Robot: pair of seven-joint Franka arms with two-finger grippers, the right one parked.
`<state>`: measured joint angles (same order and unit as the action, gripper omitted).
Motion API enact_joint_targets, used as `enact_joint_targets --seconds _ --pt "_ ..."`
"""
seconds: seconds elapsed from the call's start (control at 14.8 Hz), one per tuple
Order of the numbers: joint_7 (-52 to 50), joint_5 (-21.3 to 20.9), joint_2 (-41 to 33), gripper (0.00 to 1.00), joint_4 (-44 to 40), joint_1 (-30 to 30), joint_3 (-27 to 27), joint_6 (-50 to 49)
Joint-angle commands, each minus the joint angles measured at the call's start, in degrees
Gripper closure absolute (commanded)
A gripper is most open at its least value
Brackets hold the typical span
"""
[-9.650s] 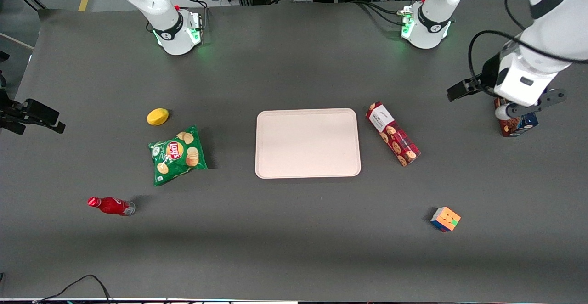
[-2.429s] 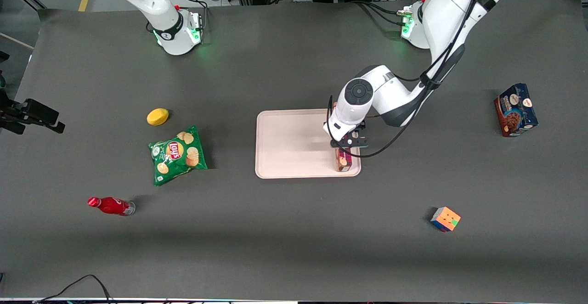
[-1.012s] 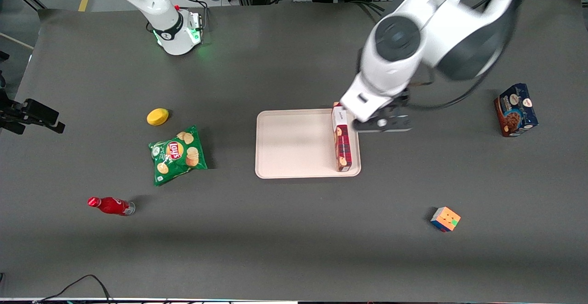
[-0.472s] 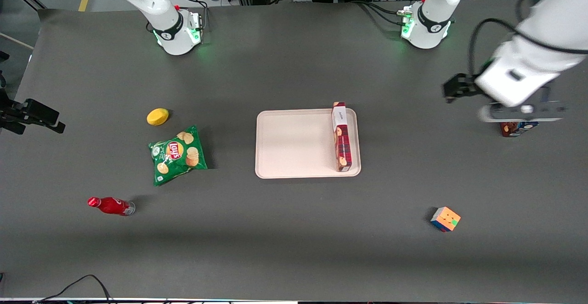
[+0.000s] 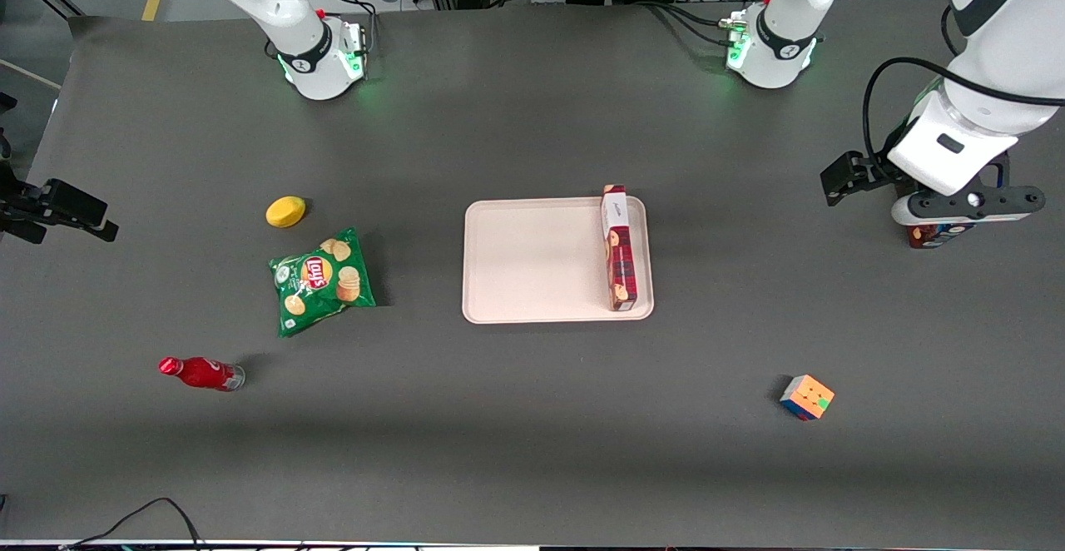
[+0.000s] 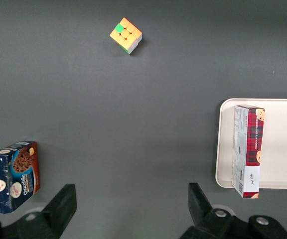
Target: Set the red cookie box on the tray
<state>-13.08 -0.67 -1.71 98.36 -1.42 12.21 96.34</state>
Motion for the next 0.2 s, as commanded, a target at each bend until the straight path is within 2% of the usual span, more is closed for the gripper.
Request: enact_joint_targets --seconds 0.0,0.13 --pt "0.60 0.58 -1.54 0.00 1.48 0.98 -1.31 1.22" --pt "0.60 0.40 -1.45 0.00 1.48 0.98 -1.31 1.05"
